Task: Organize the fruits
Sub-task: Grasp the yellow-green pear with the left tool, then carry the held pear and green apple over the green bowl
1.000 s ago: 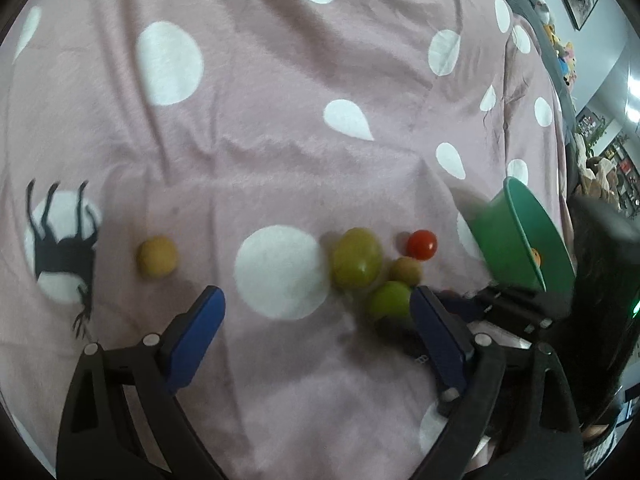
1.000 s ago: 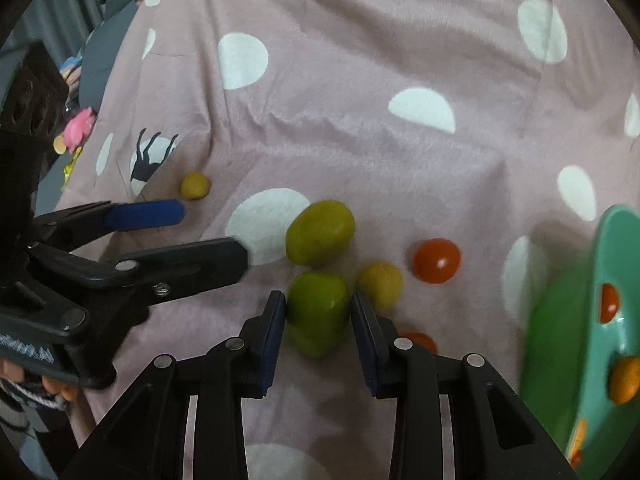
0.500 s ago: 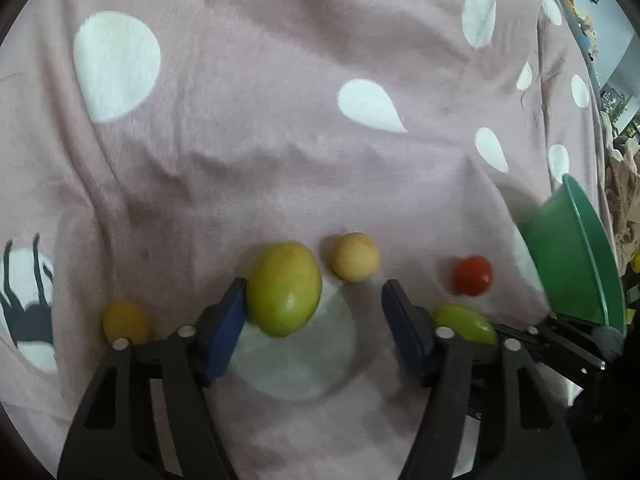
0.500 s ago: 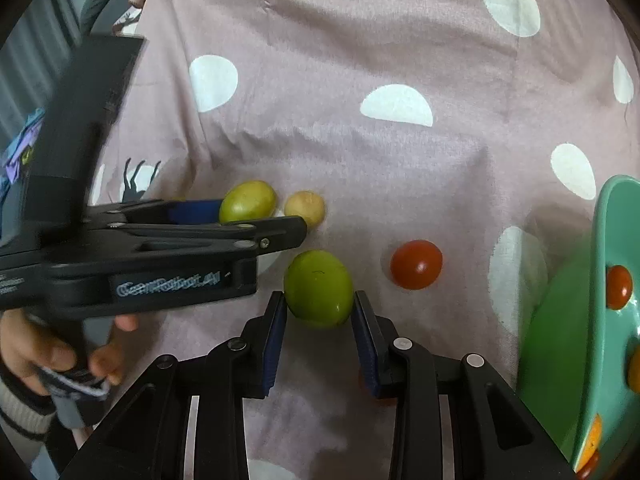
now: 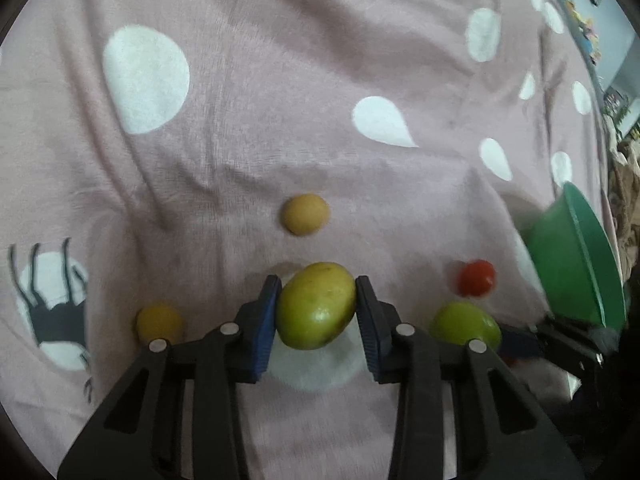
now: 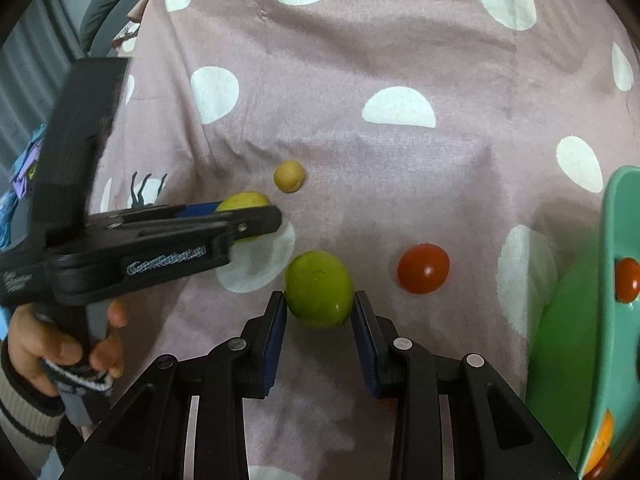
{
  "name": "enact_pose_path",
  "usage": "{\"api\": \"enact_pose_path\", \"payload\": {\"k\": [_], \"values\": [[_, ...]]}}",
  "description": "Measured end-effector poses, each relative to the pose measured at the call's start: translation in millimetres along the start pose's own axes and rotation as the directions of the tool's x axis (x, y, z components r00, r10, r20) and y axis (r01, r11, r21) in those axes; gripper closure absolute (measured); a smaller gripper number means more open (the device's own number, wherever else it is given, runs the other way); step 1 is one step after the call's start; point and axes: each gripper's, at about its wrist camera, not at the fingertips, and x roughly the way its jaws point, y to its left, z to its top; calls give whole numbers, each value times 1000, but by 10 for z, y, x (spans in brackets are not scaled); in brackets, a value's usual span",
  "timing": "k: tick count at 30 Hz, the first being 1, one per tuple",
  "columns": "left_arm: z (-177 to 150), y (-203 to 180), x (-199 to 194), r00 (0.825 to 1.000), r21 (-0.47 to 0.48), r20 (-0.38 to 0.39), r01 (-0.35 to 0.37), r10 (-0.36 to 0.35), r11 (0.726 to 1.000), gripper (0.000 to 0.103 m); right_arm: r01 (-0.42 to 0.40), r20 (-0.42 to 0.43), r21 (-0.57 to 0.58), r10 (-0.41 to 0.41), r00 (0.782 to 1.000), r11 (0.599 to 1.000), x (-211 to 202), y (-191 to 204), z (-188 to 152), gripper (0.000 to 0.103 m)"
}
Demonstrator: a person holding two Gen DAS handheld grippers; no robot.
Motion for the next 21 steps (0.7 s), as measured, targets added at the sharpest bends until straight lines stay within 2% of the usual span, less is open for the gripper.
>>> {"api": "enact_pose_path", "payload": {"k": [6,13,21], "values": [[-283,-100,-384,1000,45,-2,-2,2,999,66,-15,22,30,14,1000,999,-225,27,-104,68],[-705,-155,-742,1000,25,10,0,-1,1000,66,-23,44,16,22,999,1000,-530,215,-314,68],[-997,-294,-1124,999,11,53,7,-7,1000,66,-15,79,7,14,997,1000,-851,398,-542,68]]}}
